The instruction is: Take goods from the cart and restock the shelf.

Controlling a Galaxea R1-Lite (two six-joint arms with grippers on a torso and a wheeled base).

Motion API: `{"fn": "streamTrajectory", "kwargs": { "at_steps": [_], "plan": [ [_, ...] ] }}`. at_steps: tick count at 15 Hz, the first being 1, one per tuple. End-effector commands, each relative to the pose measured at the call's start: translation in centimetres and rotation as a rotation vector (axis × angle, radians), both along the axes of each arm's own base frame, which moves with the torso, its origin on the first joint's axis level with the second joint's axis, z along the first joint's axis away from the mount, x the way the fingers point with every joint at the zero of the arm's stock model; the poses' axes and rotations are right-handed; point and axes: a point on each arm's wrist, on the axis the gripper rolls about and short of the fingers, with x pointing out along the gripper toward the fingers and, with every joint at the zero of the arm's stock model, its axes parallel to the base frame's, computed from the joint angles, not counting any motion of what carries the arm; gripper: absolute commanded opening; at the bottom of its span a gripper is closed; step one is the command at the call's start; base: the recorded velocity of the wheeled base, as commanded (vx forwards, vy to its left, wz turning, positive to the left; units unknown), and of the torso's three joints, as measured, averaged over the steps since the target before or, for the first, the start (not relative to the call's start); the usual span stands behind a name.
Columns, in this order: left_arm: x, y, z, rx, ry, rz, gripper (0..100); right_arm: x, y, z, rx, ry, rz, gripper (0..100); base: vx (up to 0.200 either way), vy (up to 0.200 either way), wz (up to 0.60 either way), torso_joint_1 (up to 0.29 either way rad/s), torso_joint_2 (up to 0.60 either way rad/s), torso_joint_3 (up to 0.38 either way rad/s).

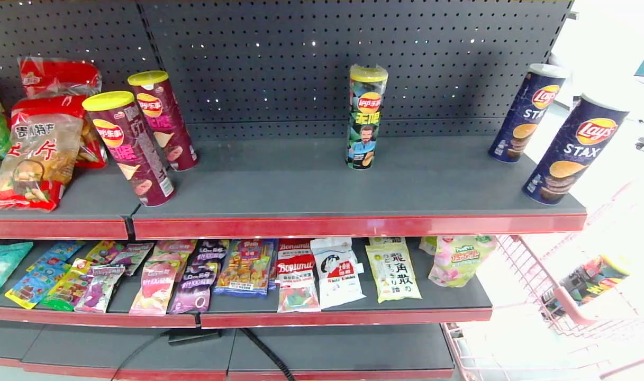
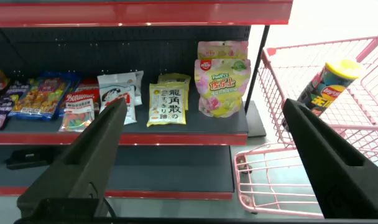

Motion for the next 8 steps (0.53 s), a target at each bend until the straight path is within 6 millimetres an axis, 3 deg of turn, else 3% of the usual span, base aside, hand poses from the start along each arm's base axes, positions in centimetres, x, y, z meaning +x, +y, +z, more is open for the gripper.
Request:
{"fn": "streamTrajectory", "kwargs": {
  "at_steps": [1,3,8],
  "plan": [
    [0.01,0.0,-0.01,0.0,0.001,0.0,100,0.01,0.0,0.0,0.0,0.001,0.001,100,0.0,0.0,0.0,0.0,0.0,0.0],
    [0.01,0.0,-0.01,0.0,0.001,0.0,100,0.0,0.0,0.0,0.0,0.0,0.001,100,0.0,0.0,0.0,0.0,0.0,0.0],
    [0.01,0.0,-0.01,0.0,0.001,0.0,100,0.01,0.0,0.0,0.0,0.001,0.001,100,0.0,-0.2,0.0,0.005,0.0,0.003]
  ]
}}
